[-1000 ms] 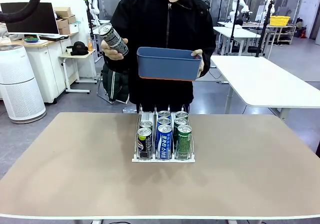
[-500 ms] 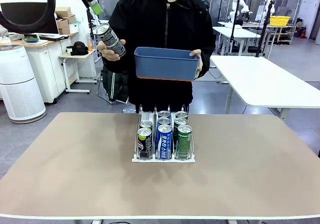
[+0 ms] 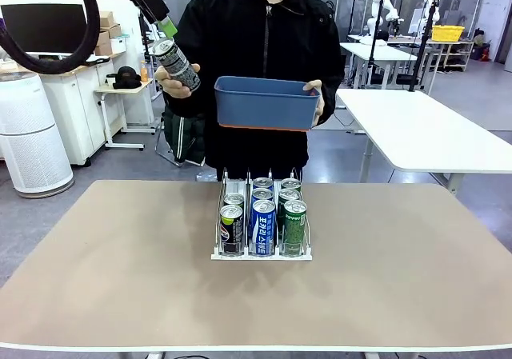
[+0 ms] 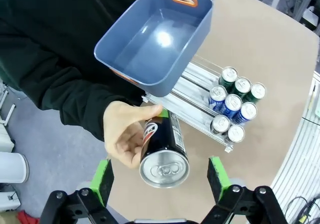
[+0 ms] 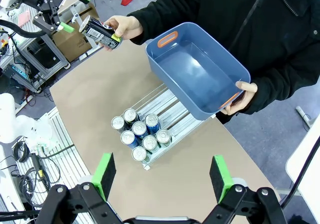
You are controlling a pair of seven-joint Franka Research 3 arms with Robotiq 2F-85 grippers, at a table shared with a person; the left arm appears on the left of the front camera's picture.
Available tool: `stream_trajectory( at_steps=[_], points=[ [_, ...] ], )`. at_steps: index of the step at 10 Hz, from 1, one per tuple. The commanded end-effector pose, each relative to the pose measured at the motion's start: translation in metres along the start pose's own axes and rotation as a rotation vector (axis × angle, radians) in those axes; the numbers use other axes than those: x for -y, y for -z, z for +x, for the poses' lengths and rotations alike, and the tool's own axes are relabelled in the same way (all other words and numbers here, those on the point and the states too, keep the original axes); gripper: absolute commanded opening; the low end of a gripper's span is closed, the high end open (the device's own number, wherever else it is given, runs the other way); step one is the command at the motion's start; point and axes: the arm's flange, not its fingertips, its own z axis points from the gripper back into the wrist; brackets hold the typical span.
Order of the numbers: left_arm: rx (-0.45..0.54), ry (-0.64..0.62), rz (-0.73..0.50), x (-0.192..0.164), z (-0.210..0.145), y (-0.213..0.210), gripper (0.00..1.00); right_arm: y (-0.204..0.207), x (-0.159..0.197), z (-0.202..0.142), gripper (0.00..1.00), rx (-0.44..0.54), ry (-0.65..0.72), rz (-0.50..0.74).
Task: Fill the beverage cans into the dispenser.
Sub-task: Pick up the Pepsi coke handed by the human.
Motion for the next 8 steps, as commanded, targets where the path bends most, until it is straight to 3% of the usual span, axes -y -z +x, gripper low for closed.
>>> stream_trajectory(
  at_steps=[1,5,6,8],
  points=[
    [0.0,-0.01,0.047,0.0162,-0.0164,0.0116,1.0,-0.0012,-0.0007,0.0,1.0,-0.001,-0.002,0.001],
    [0.002,-0.07,0.028,0.0211,-0.0211,0.0181,1.0,-0.0012,-0.0007,0.0,1.0,-0.001,-0.002,0.001],
    [-0.005,-0.003,0.007,0.0146,-0.0142,0.019,1.0,-0.0012,-0.0007,0.0,1.0,-0.001,-0.002,0.001],
    [-0.004,-0.075,0.031,0.0137,-0.0158,0.0206,1.0,-0.0012,-0.0007,0.0,1.0,-0.001,-0.002,0.001]
  ],
)
